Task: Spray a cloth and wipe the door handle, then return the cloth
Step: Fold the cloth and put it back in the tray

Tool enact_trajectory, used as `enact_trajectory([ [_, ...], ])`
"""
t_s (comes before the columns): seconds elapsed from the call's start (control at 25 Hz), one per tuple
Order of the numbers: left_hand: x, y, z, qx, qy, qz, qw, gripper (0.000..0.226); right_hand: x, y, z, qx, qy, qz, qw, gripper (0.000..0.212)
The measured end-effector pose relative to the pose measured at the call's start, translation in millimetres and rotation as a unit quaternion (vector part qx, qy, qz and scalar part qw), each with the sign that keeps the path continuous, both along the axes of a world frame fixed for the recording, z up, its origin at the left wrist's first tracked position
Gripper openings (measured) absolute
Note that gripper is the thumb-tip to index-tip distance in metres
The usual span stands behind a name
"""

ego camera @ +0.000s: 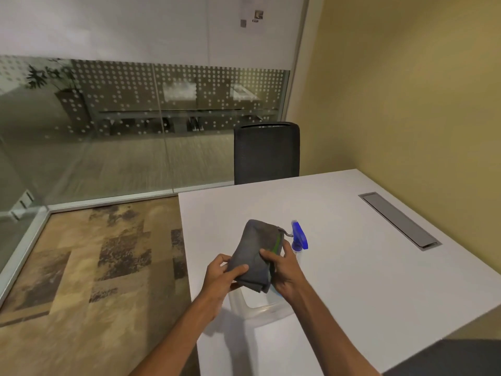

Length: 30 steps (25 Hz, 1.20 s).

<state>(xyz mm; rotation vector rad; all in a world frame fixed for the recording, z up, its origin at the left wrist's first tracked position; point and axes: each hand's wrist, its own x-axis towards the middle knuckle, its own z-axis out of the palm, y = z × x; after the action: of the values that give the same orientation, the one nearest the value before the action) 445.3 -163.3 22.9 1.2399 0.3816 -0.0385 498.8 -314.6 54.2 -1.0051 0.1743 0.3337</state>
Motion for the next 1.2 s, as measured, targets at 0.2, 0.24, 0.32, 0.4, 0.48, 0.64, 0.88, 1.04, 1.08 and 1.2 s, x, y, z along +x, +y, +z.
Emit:
enact_trajectory([
  [0.2, -10.3, 5.3, -55.4, 0.316, 0.030, 0.025, 0.948, 0.027, 23.8, -14.7, -21.3, -0.208, -0.012, 0.051, 0.977, 0.048],
  [0.24, -12.4, 5.2, -71.3, 0.393, 0.046, 0.022, 0.918, 0.031, 30.1, -16.9, -27.7, -0.247, -0.012, 0.076, 0.966, 0.048],
  [0.32, -14.2, 3.3, -102.2, 0.491, 0.093, -0.022, 0.866, 0.051, 43.0, -18.7, -43.2, -0.310, -0.005, 0.119, 0.943, 0.048],
  [0.4, -13.2, 2.2, -129.2, 0.576, 0.113, -0.102, 0.803, 0.079, 54.5, -16.5, -59.1, -0.356, -0.002, 0.139, 0.924, 0.043],
  [0.48, -13.3, 0.2, -147.1, 0.656, 0.084, -0.160, 0.733, 0.095, 62.7, -12.4, -73.7, -0.381, 0.007, 0.145, 0.913, 0.036],
  [0.64, -7.1, -9.0, -166.5, 0.678, 0.075, -0.158, 0.714, 0.114, 71.4, -10.9, -107.6, -0.435, 0.043, 0.157, 0.886, 0.032],
  [0.88, 6.0, -11.4, -192.9, 0.658, 0.166, -0.177, 0.713, 0.132, 83.1, -10.6, -139.5, -0.525, 0.040, 0.167, 0.833, 0.026],
  [1.04, 3.9, -14.1, -217.1, 0.655, 0.190, -0.195, 0.705, 0.126, 90.6, -5.8, -150.2, -0.480, 0.096, 0.199, 0.849, 0.032],
  [1.08, 3.7, -14.4, -220.8, 0.654, 0.187, -0.194, 0.707, 0.123, 92.1, -5.3, -154.1, -0.467, 0.121, 0.211, 0.850, 0.034],
  [1.2, 2.5, -15.8, -227.1, 0.653, 0.171, -0.177, 0.716, 0.114, 89.6, -5.3, -172.5, -0.446, 0.163, 0.230, 0.850, 0.036],
])
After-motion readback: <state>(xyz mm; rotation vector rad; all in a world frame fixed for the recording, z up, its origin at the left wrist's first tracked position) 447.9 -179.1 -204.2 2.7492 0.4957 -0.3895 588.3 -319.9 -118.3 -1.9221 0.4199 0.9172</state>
